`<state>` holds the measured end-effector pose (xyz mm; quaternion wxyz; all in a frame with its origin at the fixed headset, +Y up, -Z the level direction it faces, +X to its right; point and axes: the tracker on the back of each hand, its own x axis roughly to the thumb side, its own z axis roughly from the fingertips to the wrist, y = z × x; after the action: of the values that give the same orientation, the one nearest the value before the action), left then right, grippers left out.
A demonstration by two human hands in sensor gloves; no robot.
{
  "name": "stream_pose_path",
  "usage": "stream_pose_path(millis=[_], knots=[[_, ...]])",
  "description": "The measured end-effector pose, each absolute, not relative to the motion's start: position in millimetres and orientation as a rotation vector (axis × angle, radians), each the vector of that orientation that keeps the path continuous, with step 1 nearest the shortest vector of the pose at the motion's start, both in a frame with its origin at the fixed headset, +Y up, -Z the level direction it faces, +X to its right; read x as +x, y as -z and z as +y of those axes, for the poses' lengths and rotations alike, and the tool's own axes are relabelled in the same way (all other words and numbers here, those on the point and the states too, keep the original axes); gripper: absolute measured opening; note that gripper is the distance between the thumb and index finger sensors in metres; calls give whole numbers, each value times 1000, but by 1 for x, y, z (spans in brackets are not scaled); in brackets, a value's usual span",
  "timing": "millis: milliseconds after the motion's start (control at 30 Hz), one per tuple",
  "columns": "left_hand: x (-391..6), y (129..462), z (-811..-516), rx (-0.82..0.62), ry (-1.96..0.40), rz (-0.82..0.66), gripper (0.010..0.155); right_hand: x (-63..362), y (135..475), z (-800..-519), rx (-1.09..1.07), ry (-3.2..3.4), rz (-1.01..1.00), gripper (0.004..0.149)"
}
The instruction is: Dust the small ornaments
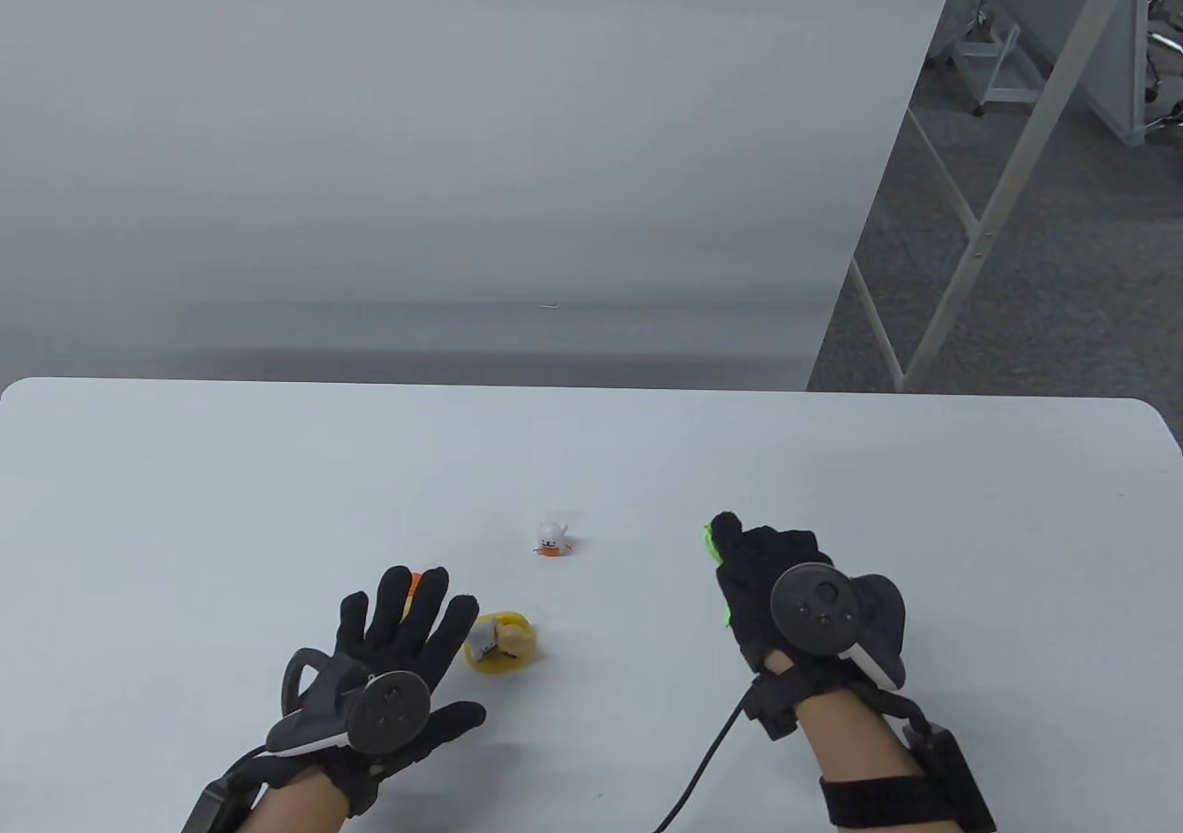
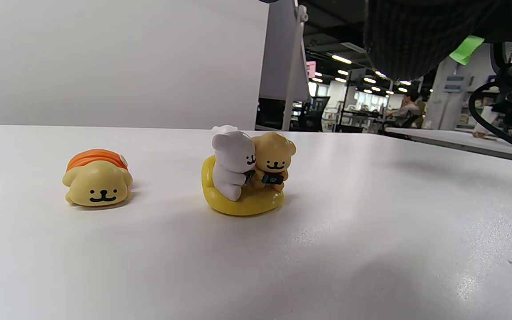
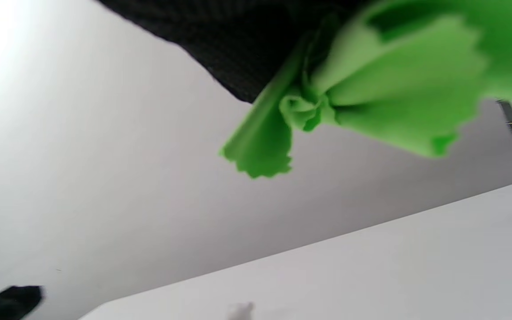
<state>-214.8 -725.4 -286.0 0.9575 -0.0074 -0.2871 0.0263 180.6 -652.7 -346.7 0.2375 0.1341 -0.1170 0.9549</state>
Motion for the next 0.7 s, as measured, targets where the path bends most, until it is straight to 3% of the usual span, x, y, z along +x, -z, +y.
stream_pose_path(millis=[333, 500, 700], knots=[[-216, 285, -727, -27, -64, -581, 99, 226, 368, -706, 49, -2748, -19, 55], [-215, 285, -727, -32, -70, -583, 98, 225, 361, -708, 124, -2746, -45, 59], [-214, 283, -724, -8, -90, -596, 98, 196, 333, -680, 419, -2724, -99, 66]])
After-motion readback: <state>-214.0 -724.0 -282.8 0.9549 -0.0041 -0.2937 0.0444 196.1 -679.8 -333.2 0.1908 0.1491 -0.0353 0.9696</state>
